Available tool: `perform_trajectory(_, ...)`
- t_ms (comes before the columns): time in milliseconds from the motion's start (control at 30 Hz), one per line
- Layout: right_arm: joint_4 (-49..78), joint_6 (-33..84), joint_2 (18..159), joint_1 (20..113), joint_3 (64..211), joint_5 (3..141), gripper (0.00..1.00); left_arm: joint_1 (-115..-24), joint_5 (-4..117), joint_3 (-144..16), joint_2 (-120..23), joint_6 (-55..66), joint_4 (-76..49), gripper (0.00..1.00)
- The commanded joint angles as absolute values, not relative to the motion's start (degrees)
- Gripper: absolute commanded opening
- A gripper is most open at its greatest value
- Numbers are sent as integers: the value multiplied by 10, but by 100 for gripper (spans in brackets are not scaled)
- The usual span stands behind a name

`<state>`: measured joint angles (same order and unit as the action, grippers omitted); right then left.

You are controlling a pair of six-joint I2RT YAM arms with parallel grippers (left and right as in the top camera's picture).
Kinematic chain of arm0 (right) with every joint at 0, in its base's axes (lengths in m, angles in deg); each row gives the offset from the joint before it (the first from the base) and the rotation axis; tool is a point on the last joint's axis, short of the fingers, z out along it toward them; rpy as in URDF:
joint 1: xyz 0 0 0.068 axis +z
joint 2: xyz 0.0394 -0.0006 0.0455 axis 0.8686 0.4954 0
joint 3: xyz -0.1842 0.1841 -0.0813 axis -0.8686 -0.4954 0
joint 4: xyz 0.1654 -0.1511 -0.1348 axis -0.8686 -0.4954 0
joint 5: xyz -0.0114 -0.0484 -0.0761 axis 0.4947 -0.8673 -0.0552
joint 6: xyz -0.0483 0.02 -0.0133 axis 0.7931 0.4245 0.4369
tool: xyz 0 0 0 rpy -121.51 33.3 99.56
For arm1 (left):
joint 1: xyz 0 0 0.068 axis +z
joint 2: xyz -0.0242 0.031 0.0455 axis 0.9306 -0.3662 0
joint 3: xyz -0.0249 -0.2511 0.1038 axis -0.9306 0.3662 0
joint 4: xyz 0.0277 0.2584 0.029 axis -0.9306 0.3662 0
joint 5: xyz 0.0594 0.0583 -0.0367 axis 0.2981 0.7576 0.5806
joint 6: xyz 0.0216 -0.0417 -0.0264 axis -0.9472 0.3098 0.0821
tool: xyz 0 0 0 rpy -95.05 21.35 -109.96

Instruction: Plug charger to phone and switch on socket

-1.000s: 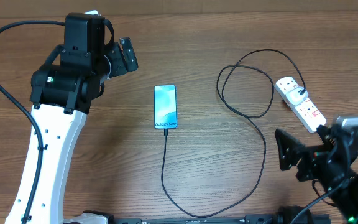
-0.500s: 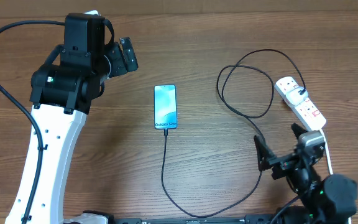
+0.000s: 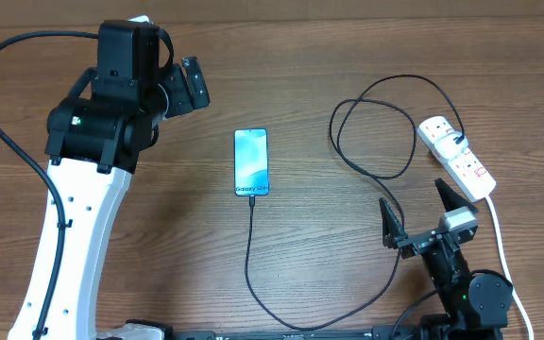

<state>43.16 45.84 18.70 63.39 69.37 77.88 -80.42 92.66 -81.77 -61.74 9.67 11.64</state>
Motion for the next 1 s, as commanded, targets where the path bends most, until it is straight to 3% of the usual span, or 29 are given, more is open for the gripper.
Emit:
perform_trajectory(0,453,461,181,637,669,761,100,-805,934,-816,-619,103,116,100)
perform_trajectory(967,429,455,181,636,644,718,100,-805,934,-816,-619,102,116,100)
